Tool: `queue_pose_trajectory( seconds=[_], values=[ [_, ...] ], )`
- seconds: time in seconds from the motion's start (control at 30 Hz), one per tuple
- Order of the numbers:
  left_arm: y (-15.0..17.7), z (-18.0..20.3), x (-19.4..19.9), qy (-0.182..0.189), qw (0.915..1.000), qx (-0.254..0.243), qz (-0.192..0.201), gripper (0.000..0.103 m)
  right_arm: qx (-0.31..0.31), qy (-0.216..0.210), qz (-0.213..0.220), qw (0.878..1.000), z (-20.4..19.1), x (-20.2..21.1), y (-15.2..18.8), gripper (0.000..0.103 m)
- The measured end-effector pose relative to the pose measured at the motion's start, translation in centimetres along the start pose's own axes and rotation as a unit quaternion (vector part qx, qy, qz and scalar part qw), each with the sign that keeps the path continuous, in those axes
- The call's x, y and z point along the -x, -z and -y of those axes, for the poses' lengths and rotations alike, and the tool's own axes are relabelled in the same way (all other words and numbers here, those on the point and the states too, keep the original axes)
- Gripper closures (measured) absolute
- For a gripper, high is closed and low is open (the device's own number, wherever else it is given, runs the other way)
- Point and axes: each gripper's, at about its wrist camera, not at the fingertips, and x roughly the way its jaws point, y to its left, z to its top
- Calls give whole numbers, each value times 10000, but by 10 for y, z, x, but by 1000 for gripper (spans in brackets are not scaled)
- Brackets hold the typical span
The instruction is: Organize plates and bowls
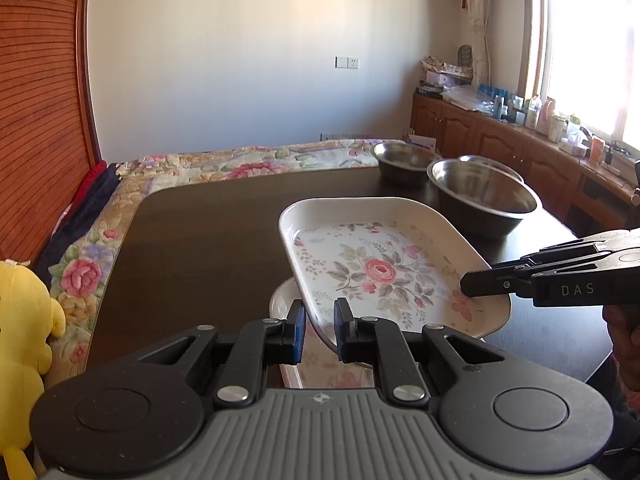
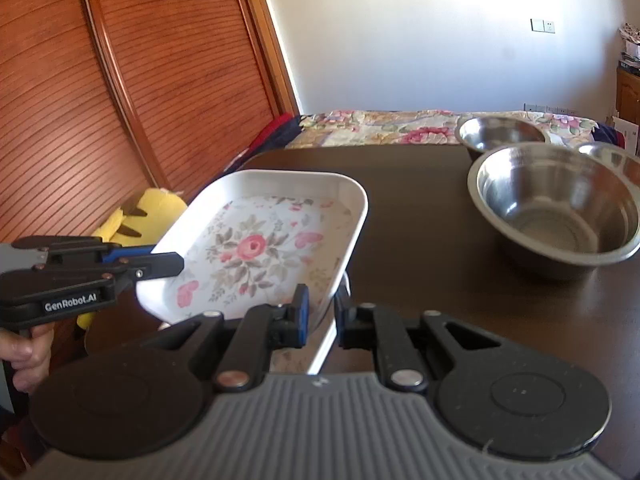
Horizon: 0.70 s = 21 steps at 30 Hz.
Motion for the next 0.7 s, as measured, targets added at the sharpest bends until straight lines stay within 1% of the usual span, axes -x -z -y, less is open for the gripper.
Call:
queue_pose_trajectory(
  seconds=[0.23,0.4,0.7],
  values=[
    [13,-1,1,34,9999,87,-94,87,43,-34,-115,9999,-1,-2,8,88],
    [14,-1,2,38,9999,114,-125,87,28,-51,-142,9999,-1,-2,11,88],
    [20,-1,1,-21,9998,126,-183,87,28,-112,-97,9999,-2,-3,16,87]
  ],
)
